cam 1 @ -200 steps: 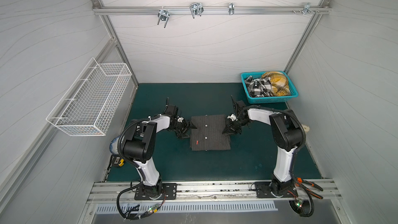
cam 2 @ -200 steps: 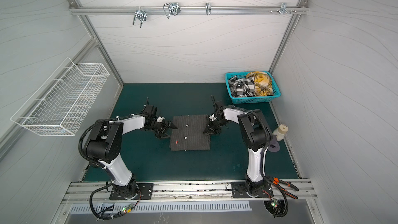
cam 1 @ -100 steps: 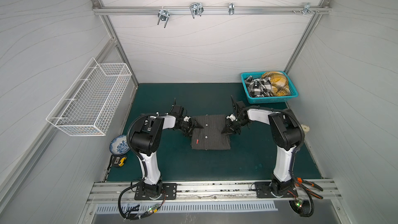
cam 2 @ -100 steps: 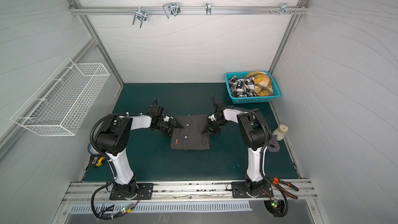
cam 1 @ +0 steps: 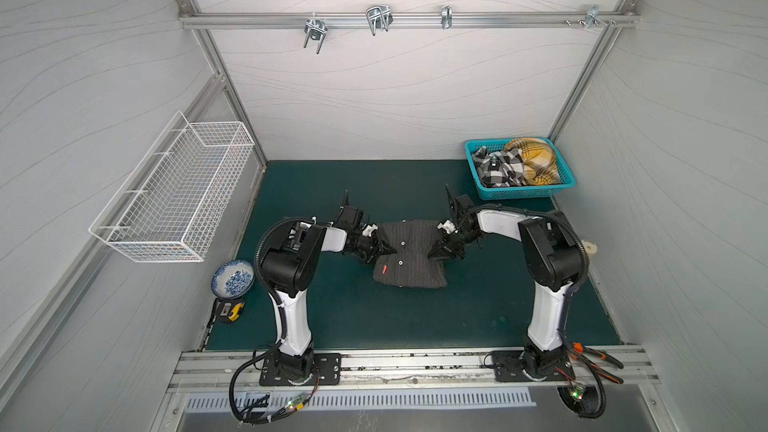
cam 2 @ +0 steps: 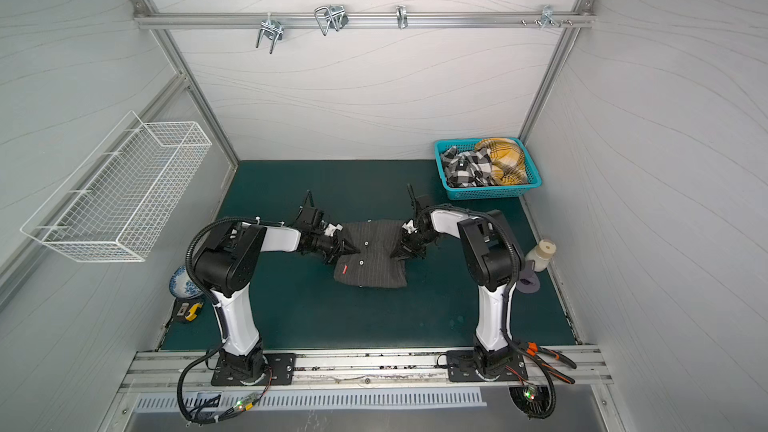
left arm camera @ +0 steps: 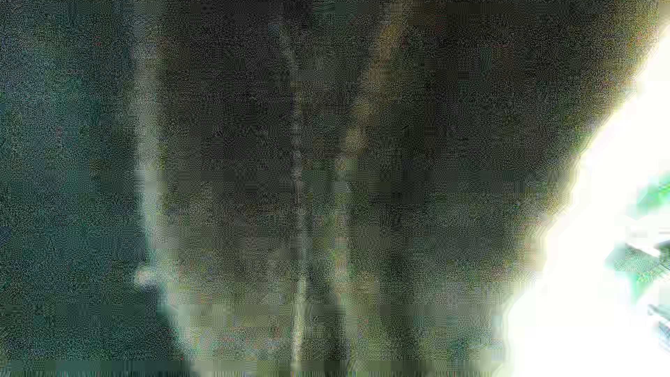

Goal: Fold and stack the long sleeve shirts

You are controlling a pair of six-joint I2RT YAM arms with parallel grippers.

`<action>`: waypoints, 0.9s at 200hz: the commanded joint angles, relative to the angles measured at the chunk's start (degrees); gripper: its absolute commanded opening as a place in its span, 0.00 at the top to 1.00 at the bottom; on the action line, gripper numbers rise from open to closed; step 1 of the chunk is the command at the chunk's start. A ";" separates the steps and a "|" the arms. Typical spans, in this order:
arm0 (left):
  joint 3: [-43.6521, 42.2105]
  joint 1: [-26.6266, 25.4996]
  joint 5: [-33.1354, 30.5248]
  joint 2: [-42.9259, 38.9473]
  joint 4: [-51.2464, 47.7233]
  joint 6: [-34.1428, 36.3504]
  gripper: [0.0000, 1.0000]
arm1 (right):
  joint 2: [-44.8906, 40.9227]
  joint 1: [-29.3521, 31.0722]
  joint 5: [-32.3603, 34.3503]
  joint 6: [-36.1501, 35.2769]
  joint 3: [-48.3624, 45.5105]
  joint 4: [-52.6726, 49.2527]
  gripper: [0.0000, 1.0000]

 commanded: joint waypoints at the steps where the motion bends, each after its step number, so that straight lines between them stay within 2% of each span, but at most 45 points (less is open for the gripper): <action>1: 2.09 -0.41 -7.58 -0.46 -5.09 3.01 1.00 | -3.78 -0.42 6.74 -0.47 -0.64 -6.20 0.80; 39: 4.44 -0.06 -11.74 -4.58 -12.83 8.93 1.00 | -10.98 -3.57 8.78 -3.13 0.63 -11.78 0.80; 76: 4.75 1.33 -13.37 -6.25 -15.69 12.31 1.00 | -15.28 -6.07 10.31 -4.52 -1.30 -13.75 0.79; 107: 4.99 3.87 -15.22 -7.79 -19.19 14.84 1.00 | -17.51 -6.45 9.87 -4.08 -3.48 -13.41 0.80; 125: 6.98 5.88 -18.50 -9.39 -24.88 17.36 1.00 | -18.68 -6.50 9.41 -3.54 -4.52 -12.91 0.80; 151: 14.70 7.58 -31.11 -13.45 -37.65 24.41 1.00 | -20.26 -6.47 8.05 -2.36 -5.93 -11.68 0.80; 180: 27.06 7.67 -52.79 -15.43 -52.52 31.39 1.00 | -21.75 -6.36 6.39 -1.16 -7.25 -10.34 0.80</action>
